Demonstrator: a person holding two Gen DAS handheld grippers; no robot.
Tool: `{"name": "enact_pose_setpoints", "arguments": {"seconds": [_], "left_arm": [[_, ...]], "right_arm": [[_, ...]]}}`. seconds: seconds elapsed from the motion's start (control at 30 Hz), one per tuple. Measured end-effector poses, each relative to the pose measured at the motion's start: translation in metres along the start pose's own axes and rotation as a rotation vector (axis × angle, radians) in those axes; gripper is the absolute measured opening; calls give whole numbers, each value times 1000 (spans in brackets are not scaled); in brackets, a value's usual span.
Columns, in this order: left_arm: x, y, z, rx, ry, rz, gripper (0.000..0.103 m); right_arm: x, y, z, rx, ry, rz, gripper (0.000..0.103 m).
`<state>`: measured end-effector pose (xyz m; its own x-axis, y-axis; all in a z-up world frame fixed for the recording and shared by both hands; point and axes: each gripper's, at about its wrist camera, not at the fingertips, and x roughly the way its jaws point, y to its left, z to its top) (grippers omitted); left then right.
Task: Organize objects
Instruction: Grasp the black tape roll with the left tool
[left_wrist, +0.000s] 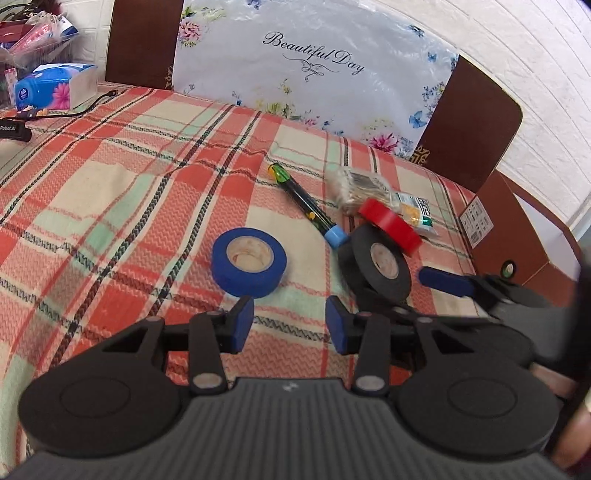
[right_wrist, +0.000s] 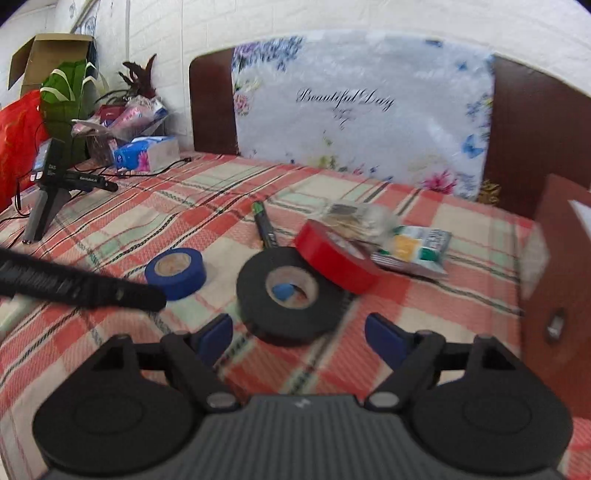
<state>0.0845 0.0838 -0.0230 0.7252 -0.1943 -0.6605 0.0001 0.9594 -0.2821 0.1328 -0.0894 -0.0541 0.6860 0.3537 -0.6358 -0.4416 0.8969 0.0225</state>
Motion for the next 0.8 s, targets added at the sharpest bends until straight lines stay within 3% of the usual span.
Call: {"name": "enact_pose_setpoints", "arguments": {"seconds": [0.07, 0.17, 0.33, 0.4, 0.43, 0.5, 0.6, 0.73, 0.77, 0.8], "left_arm": [[-5, 6, 1, -11, -13, -13, 45], [-8, 8, 2, -11, -25, -30, 45], [0, -6, -2, 4, 31, -106, 45], [4, -18, -7, 28, 68, -151, 45], [7, -26, -9, 43, 85, -172, 45], [11, -43, -14, 82, 106, -207, 45], [19, -69, -18, 153, 108, -156, 45], [39, -81, -14, 165, 151, -72, 44], [45, -81, -14, 160, 175, -64, 42], [48, -79, -14, 144, 184, -81, 34]], "right_arm": [[21, -1, 4, 29, 48, -2, 80], [16, -3, -1, 65, 27, 5, 79], [-29, 4, -37, -41, 39, -26, 78], [-56, 4, -56, -76, 32, -38, 65], [-69, 4, -64, -82, 25, -54, 64], [-87, 2, -77, -77, -2, -83, 75], [-93, -3, -87, -61, -9, -88, 77], [-89, -6, -76, -48, -26, -73, 77], [-84, -7, -72, -50, -26, -68, 77], [-78, -8, -68, -49, -20, -60, 77]]}}
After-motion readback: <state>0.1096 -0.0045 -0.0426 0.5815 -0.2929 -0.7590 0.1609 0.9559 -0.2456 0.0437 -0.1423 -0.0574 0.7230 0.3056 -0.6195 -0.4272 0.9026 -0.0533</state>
